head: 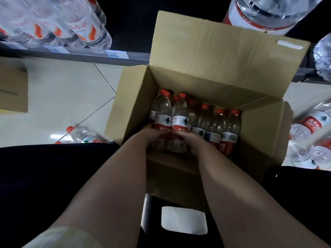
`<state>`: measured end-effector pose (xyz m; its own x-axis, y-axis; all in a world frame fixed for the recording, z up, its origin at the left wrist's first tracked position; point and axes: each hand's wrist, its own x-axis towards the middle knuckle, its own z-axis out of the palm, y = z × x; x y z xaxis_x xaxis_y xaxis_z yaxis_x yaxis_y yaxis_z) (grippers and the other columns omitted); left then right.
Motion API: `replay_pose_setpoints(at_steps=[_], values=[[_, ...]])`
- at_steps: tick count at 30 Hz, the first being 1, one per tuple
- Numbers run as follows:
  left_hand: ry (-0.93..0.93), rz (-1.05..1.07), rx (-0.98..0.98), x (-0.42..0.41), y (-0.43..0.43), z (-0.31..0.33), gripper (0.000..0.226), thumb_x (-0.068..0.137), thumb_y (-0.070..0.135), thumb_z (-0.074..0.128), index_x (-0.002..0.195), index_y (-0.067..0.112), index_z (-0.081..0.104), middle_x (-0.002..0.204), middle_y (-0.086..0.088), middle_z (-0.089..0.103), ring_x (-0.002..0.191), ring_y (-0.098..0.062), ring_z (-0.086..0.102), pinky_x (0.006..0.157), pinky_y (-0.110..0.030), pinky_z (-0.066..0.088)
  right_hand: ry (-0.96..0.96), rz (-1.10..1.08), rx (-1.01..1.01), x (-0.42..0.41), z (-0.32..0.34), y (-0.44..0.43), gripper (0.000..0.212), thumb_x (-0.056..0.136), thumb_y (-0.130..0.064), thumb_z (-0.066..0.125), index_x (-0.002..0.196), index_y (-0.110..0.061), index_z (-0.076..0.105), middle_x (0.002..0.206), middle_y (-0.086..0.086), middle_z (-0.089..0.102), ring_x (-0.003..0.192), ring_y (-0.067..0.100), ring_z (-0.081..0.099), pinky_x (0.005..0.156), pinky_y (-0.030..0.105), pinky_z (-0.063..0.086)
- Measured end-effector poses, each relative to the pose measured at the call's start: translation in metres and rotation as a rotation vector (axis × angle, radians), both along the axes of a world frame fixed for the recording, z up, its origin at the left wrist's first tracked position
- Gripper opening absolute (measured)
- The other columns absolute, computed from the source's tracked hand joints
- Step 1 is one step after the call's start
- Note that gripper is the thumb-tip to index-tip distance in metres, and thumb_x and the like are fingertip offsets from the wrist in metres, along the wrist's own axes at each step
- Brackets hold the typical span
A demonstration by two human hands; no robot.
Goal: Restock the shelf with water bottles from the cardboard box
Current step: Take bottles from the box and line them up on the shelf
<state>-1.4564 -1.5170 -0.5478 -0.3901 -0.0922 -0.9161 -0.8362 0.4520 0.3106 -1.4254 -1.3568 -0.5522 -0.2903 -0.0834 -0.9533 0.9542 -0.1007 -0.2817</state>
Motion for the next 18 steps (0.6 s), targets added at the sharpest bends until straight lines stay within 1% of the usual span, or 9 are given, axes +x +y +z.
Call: replay_pose_setpoints(at_steps=[3, 4, 6, 8, 9, 11, 12, 15, 18], values=[[-0.051, 0.129, 0.152, 0.003, 0.007, 0.008, 0.074, 0.068, 0.04, 0.085, 0.128, 0.011, 0.053, 0.116, -0.009, 0.068, 0.101, -0.025, 0.068, 0.093, -0.045, 0.052, -0.049, 0.02, -0.064, 0.004, -0.02, 0.021, 0.118, 0.029, -0.045, 0.097, 0.133, -0.015, 0.05, 0.123, 0.012, 0.066, 0.111, 0.033, 0.064, 0.103, 0.055, 0.045], [-0.049, 0.155, 0.179, 0.003, 0.011, 0.014, 0.065, 0.073, 0.039, 0.082, 0.125, 0.011, 0.055, 0.11, -0.008, 0.07, 0.094, -0.024, 0.069, 0.087, -0.042, 0.055, -0.055, 0.014, -0.038, 0.006, -0.021, 0.026, 0.118, 0.026, -0.042, 0.098, 0.131, -0.015, 0.051, 0.12, 0.013, 0.067, 0.107, 0.033, 0.066, 0.101, 0.055, 0.046], [-0.031, 0.179, 0.193, 0.002, 0.023, 0.026, 0.049, 0.08, 0.038, 0.075, 0.118, 0.013, 0.057, 0.103, -0.007, 0.07, 0.085, -0.021, 0.07, 0.073, -0.034, 0.056, -0.032, 0.002, 0.013, 0.01, 0.004, 0.032, 0.089, 0.048, -0.032, 0.094, 0.125, -0.011, 0.054, 0.112, 0.014, 0.069, 0.099, 0.031, 0.068, 0.096, 0.051, 0.051], [-0.015, 0.167, 0.167, 0.002, 0.034, 0.036, 0.059, 0.077, 0.047, 0.073, 0.119, 0.009, 0.06, 0.106, -0.01, 0.071, 0.089, -0.025, 0.071, 0.078, -0.036, 0.057, 0.01, -0.064, 0.08, 0.018, 0.031, 0.037, 0.061, 0.071, -0.019, 0.082, 0.125, -0.006, 0.056, 0.106, 0.016, 0.069, 0.092, 0.031, 0.068, 0.085, 0.045, 0.055], [0.004, 0.164, 0.167, 0.002, 0.038, 0.043, 0.066, 0.071, 0.052, 0.072, 0.12, 0.008, 0.06, 0.109, -0.011, 0.071, 0.093, -0.027, 0.07, 0.085, -0.039, 0.056, 0.033, -0.103, 0.11, 0.023, 0.04, 0.039, 0.058, 0.075, -0.016, 0.079, 0.127, -0.005, 0.054, 0.108, 0.017, 0.068, 0.092, 0.031, 0.068, 0.077, 0.042, 0.056], [0.065, 0.134, 0.182, 0.005, 0.047, 0.055, 0.08, 0.06, 0.057, 0.069, 0.121, 0.006, 0.061, 0.112, -0.013, 0.07, 0.099, -0.028, 0.068, 0.096, -0.043, 0.052, 0.091, -0.142, 0.172, 0.032, 0.062, 0.044, 0.064, 0.075, -0.017, 0.079, 0.13, -0.008, 0.047, 0.116, 0.018, 0.064, 0.091, 0.031, 0.066, 0.063, 0.033, 0.054], [0.096, 0.123, 0.193, 0.007, 0.05, 0.063, 0.085, 0.054, 0.059, 0.067, 0.119, 0.005, 0.062, 0.111, -0.013, 0.07, 0.1, -0.029, 0.068, 0.097, -0.043, 0.051, 0.121, -0.149, 0.215, 0.036, 0.074, 0.046, 0.07, 0.073, -0.019, 0.081, 0.13, -0.01, 0.042, 0.118, 0.016, 0.062, 0.092, 0.03, 0.066, 0.061, 0.03, 0.051], [0.191, 0.108, 0.245, 0.02, 0.056, 0.089, 0.083, 0.047, 0.058, 0.074, 0.109, 0.004, 0.066, 0.105, -0.011, 0.072, 0.094, -0.027, 0.07, 0.094, -0.043, 0.053, 0.228, -0.174, 0.345, 0.047, 0.111, 0.05, 0.08, 0.064, -0.024, 0.083, 0.132, -0.011, 0.042, 0.113, 0.012, 0.061, 0.092, 0.029, 0.065, 0.069, 0.032, 0.051], [0.271, 0.09, 0.275, 0.034, 0.058, 0.136, 0.068, 0.055, 0.055, 0.077, 0.104, 0.009, 0.067, 0.095, -0.007, 0.073, 0.088, -0.023, 0.071, 0.09, -0.038, 0.055, 0.33, -0.214, 0.347, 0.055, 0.148, 0.053, 0.083, 0.053, -0.024, 0.083, 0.125, -0.008, 0.047, 0.107, 0.015, 0.066, 0.086, 0.032, 0.07, 0.076, 0.044, 0.059]])
